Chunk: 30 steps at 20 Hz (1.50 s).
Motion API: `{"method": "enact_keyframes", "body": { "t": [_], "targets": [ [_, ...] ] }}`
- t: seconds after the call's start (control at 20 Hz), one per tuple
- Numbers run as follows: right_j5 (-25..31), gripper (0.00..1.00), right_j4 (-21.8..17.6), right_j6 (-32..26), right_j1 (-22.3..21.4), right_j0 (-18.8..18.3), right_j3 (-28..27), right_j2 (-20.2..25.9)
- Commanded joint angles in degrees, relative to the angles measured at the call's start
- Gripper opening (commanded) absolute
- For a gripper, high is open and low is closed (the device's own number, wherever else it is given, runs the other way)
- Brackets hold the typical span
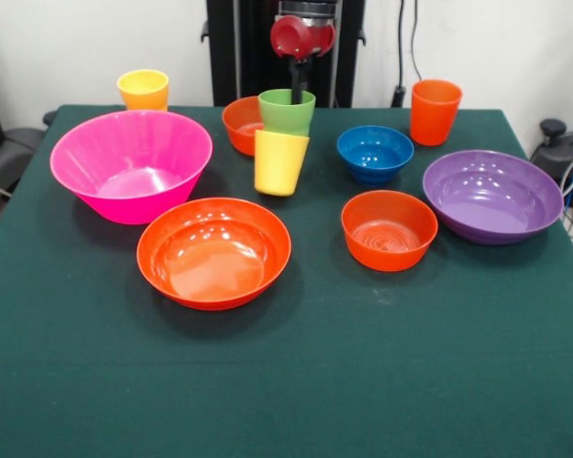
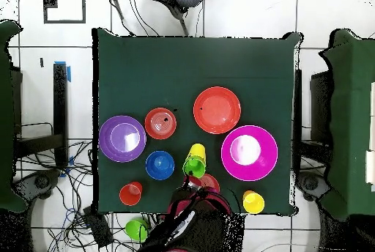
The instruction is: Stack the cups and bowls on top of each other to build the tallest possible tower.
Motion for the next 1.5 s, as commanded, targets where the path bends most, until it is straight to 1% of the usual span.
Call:
{"method": "enact_keyframes", "body": {
  "t": [0.05, 0.2, 0.25, 0.6, 0.85, 1.25, 1.4, 1.45, 1.5],
  "targets": [
    [1.44, 0.0, 1.54, 4.89, 1.11, 0.54, -5.05, 3.85],
    [-0.79, 0.0, 2.59, 4.14, 2.19, 1.14, -5.41, 2.36],
    [-0.93, 1.0, 2.71, 4.09, 2.4, 1.35, -5.52, 2.08],
    [1.02, 1.0, 1.38, 4.71, 1.31, 0.64, -5.69, 3.48],
    [0.57, 1.0, 1.93, 4.59, 1.65, 1.01, -5.83, 2.95],
    [0.94, 1.0, 1.32, 4.83, 1.28, 0.55, -5.82, 3.54],
    [-0.37, 1.0, 2.44, 4.3, 2.19, 1.3, -6.32, 2.46],
    [-0.25, 1.0, 2.36, 4.32, 2.28, 1.27, -6.33, 2.54],
    [0.31, 1.0, 1.47, 4.68, 2.04, 0.56, -6.06, 3.48]
  ]
}}
